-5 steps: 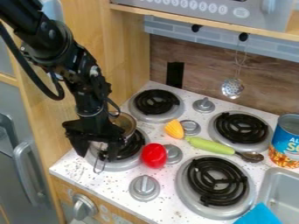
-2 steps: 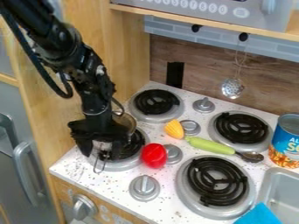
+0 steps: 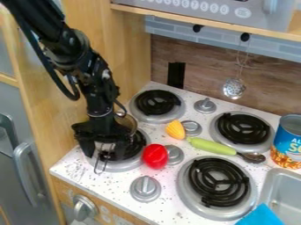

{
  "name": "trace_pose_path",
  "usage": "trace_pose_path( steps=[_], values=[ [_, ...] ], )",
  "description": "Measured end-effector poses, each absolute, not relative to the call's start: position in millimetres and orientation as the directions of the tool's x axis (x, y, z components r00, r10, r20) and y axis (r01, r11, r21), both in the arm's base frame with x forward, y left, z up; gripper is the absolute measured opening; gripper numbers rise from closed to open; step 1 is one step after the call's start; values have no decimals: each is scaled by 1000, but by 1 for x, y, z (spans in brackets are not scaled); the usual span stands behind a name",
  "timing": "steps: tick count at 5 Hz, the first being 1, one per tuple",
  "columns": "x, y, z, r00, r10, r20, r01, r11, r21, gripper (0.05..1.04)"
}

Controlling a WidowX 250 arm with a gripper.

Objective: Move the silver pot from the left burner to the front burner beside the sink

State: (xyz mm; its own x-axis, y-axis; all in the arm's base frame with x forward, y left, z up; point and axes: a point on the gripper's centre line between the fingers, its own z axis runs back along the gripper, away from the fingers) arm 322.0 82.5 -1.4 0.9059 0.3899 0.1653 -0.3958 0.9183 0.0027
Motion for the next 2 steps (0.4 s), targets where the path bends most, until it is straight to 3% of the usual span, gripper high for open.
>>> trace_pose_path(
  steps=[1,2],
  values=[
    [327,81,-7,908,393,147,-398,917,3,934],
    [313,92,-10,903,416,108,-418,909,-11,689]
  ],
)
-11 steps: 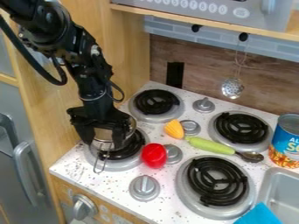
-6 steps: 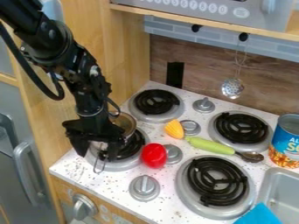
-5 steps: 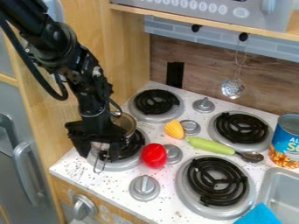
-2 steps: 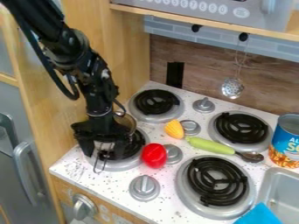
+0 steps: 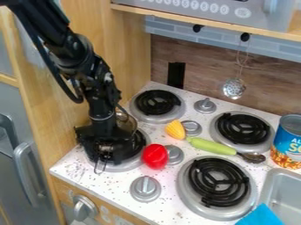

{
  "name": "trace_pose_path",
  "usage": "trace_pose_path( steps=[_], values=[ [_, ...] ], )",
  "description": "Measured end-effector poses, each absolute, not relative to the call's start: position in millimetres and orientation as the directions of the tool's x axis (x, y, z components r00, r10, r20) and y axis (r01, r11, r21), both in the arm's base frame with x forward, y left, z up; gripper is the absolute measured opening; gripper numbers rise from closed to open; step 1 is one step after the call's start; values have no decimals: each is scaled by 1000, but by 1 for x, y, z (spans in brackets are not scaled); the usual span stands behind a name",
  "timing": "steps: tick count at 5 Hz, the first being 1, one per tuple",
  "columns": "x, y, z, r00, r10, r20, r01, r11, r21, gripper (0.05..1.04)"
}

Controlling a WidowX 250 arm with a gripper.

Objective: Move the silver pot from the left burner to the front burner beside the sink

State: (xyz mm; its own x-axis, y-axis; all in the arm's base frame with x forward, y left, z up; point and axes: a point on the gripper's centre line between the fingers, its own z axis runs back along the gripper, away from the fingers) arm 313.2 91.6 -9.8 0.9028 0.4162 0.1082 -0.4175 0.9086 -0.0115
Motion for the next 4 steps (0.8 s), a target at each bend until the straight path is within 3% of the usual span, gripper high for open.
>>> trace_pose_path(
  steps=[1,4],
  values=[
    [314,92,-10,901,420,113,-421,907,-14,433],
    [313,88,-1,905,407,123,-405,914,-41,401]
  ],
)
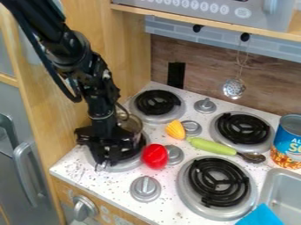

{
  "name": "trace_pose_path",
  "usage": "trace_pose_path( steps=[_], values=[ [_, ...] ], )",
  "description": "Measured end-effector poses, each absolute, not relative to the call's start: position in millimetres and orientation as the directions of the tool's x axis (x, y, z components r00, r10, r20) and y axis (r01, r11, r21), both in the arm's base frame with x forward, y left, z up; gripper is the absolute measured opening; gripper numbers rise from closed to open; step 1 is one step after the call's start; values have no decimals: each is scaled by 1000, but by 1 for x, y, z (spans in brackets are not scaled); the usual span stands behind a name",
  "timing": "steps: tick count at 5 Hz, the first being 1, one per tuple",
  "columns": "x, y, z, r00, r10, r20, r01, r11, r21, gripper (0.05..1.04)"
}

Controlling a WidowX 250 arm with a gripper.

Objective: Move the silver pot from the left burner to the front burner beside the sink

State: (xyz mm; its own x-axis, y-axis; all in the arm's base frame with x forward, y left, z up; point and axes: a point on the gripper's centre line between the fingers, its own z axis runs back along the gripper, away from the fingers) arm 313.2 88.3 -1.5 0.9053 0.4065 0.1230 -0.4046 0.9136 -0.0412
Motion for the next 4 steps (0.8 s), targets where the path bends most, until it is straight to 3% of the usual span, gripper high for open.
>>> trace_pose_path(
  steps=[4],
  values=[
    [309,75,6,908,379,178,-372,925,-71,401]
  ],
)
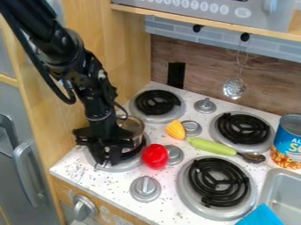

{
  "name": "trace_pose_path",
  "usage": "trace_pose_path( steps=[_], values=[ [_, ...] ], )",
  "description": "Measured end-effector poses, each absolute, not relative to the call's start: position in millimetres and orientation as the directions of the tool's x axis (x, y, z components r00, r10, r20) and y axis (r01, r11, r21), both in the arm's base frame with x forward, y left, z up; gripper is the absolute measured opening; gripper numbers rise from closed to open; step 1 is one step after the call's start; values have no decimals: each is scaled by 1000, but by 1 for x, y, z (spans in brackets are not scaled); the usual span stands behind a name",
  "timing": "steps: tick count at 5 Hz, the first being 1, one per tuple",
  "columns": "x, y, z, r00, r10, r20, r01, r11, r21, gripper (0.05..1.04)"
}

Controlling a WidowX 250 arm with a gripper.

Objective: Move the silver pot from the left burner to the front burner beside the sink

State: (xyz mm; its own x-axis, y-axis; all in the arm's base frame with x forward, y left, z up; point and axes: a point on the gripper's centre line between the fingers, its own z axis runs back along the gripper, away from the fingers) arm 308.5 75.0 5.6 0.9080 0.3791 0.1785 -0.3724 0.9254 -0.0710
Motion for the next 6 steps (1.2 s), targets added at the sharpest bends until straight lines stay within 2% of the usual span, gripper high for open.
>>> trace_pose_path(
  steps=[2,6],
  values=[
    [302,56,16,918,327,225,-313,945,-93,401],
    [303,52,17,931,263,253,-230,961,-151,401]
  ],
)
